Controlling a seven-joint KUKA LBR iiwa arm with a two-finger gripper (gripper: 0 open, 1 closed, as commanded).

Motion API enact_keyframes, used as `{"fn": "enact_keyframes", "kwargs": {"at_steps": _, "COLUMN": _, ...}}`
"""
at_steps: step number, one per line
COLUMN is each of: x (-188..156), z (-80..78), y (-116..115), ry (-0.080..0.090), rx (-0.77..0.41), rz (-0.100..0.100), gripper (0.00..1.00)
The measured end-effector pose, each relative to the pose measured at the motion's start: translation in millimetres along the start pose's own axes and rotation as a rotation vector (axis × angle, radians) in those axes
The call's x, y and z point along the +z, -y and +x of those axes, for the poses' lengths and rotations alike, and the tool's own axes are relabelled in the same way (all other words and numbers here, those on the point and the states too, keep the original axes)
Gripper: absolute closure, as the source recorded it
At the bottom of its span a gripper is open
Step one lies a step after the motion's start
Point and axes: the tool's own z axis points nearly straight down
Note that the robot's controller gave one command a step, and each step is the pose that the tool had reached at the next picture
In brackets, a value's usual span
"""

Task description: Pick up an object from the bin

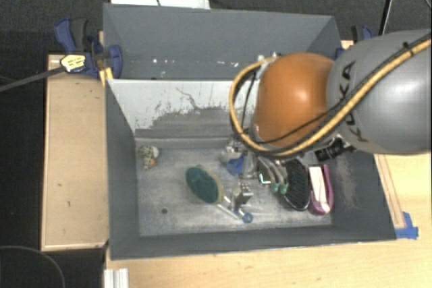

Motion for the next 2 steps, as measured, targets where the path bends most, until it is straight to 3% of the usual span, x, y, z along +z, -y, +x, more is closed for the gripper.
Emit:
{"fn": "enact_keyframes", "kwargs": {"at_steps": 1, "x": 118, "z": -19.2, "y": -27, "ry": 0.015, "rx": 0.095, "rz": -0.003, "gripper": 0.00}}
{"fn": "enact_keyframes", "kwargs": {"at_steps": 2, "x": 88, "z": -35.1, "y": 1, "ry": 0.010, "rx": 0.300, "rz": -0.002, "gripper": 0.00}}
